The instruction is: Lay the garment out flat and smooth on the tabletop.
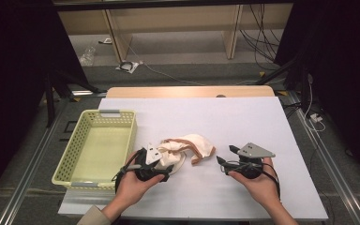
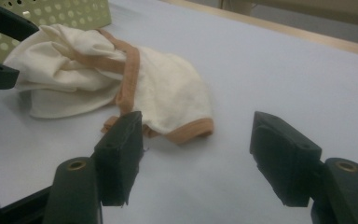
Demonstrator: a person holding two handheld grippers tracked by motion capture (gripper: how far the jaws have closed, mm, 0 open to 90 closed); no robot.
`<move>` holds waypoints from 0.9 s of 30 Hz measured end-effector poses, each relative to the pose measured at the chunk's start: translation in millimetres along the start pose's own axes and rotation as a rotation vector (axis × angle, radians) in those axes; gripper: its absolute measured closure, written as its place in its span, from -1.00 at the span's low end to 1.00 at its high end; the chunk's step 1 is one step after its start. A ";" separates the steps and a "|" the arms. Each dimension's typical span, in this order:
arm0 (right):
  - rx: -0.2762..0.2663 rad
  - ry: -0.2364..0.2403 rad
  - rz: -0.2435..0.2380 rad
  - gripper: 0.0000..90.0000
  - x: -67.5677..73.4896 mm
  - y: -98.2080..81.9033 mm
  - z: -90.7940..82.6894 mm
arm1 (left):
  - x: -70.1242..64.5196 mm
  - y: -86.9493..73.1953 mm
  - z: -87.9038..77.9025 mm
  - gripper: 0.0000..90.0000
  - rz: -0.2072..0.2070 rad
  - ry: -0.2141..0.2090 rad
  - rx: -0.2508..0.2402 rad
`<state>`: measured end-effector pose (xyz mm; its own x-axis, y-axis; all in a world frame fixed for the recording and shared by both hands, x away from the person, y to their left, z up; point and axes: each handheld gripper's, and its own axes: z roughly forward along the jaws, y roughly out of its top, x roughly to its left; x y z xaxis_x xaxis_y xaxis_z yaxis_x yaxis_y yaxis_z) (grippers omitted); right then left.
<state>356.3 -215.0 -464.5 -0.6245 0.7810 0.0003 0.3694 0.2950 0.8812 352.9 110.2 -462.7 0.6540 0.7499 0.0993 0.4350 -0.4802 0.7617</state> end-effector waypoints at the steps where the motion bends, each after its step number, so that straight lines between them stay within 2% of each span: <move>1: 0.004 0.006 0.002 -0.16 -0.8 0.8 3.1 | -0.5 0.1 1.9 -0.43 -0.003 0.001 0.013; 5: 0.035 0.009 0.003 -0.09 -2.2 2.6 11.2 | -3.1 0.0 8.2 -0.43 -0.003 0.014 0.037; 10: 0.061 0.057 0.001 -0.06 -0.6 4.1 22.2 | -6.4 -2.3 15.1 -0.40 0.004 0.026 0.074; 12: 0.074 0.074 -0.016 -0.05 3.3 6.4 28.7 | -6.1 -3.2 17.4 -0.37 -0.008 0.027 0.081; 17: 0.102 0.107 -0.048 -0.03 12.2 12.4 52.2 | -6.2 -3.7 20.8 -0.21 -0.005 0.043 0.094; 19: 0.124 0.117 -0.065 0.06 15.1 14.7 60.1 | -5.7 -3.3 21.8 -0.08 0.007 0.047 0.100; 21: 0.155 0.123 -0.081 0.27 18.0 16.0 67.0 | -6.5 -2.6 22.6 0.05 0.032 0.052 0.105; 24: 0.196 0.117 -0.102 0.59 19.0 18.2 73.5 | -6.9 -1.1 23.3 0.35 0.048 0.045 0.117; 27: 0.213 0.121 -0.092 0.80 18.7 20.8 76.2 | -5.8 0.5 23.6 0.55 0.057 0.047 0.124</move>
<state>404.7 -152.3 -482.1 -0.7349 0.6781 -0.0071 0.4359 0.4804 0.7610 363.9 94.9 -477.9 0.6513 0.7389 0.1728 0.4728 -0.5733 0.6691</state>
